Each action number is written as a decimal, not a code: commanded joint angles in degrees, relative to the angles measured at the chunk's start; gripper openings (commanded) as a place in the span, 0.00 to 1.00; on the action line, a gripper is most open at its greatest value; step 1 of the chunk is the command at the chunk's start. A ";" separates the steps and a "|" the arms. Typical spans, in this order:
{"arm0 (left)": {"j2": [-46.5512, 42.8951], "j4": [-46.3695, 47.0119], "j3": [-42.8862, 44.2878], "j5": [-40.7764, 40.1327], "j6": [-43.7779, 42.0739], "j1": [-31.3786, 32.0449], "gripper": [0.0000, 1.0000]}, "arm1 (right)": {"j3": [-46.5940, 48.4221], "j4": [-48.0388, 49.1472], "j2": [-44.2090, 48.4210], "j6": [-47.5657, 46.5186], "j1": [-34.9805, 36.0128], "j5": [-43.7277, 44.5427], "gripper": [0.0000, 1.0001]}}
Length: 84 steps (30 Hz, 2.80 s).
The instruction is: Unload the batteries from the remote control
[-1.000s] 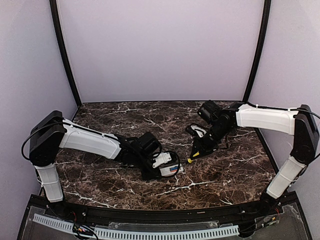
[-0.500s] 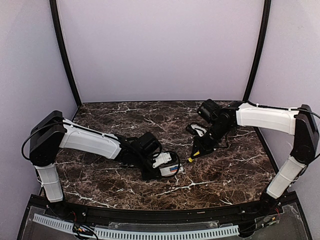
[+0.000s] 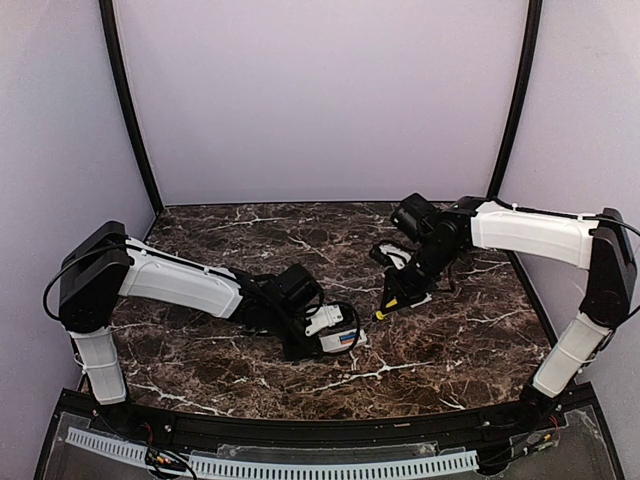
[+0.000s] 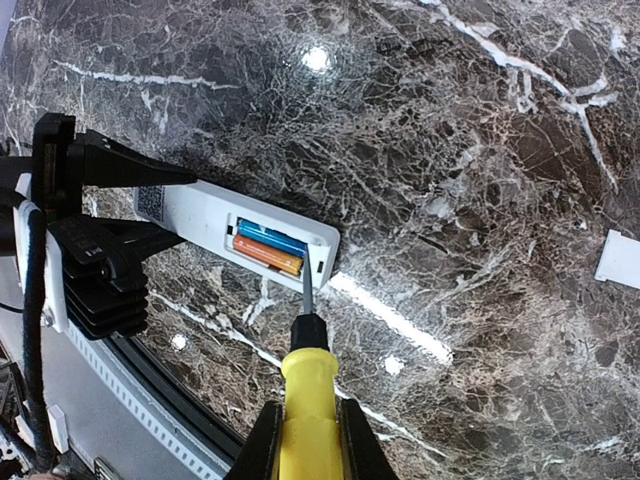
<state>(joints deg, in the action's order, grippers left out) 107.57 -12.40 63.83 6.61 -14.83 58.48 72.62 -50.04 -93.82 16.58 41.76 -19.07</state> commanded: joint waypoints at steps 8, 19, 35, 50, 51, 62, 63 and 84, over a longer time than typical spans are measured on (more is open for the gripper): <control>0.45 -1.71 0.90 -0.58 -0.10 0.39 0.00 | 0.37 0.22 -1.08 0.21 0.59 -1.44 0.00; 0.46 -1.75 1.12 -0.65 -0.36 0.41 0.00 | -0.01 -1.02 -0.57 0.39 0.56 -1.27 0.00; 0.56 -1.75 1.38 -0.46 -0.46 0.41 0.00 | -0.75 -0.08 -1.52 0.81 0.92 -2.10 0.00; 0.37 -1.92 1.12 -0.55 -0.14 0.45 0.00 | 1.25 -1.38 -2.54 1.38 0.96 1.41 0.00; 0.32 -1.99 1.19 -0.55 -0.16 0.43 0.00 | 1.41 -1.50 -2.59 1.46 0.95 1.64 0.00; -0.14 -2.36 1.38 -0.40 0.04 0.45 0.00 | 3.24 -3.08 -4.86 0.73 3.06 1.78 0.00; -0.15 -2.41 1.38 -0.43 0.01 0.43 0.00 | 3.69 -3.62 -5.00 0.47 3.30 1.95 0.00; -0.16 -2.65 1.25 -1.56 0.29 0.41 0.00 | 5.15 -5.33 -7.58 -3.04 7.20 -5.91 0.00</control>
<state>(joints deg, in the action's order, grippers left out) 107.70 -13.43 64.49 6.09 -14.76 58.67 80.23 -57.60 -99.85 15.00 46.52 -15.40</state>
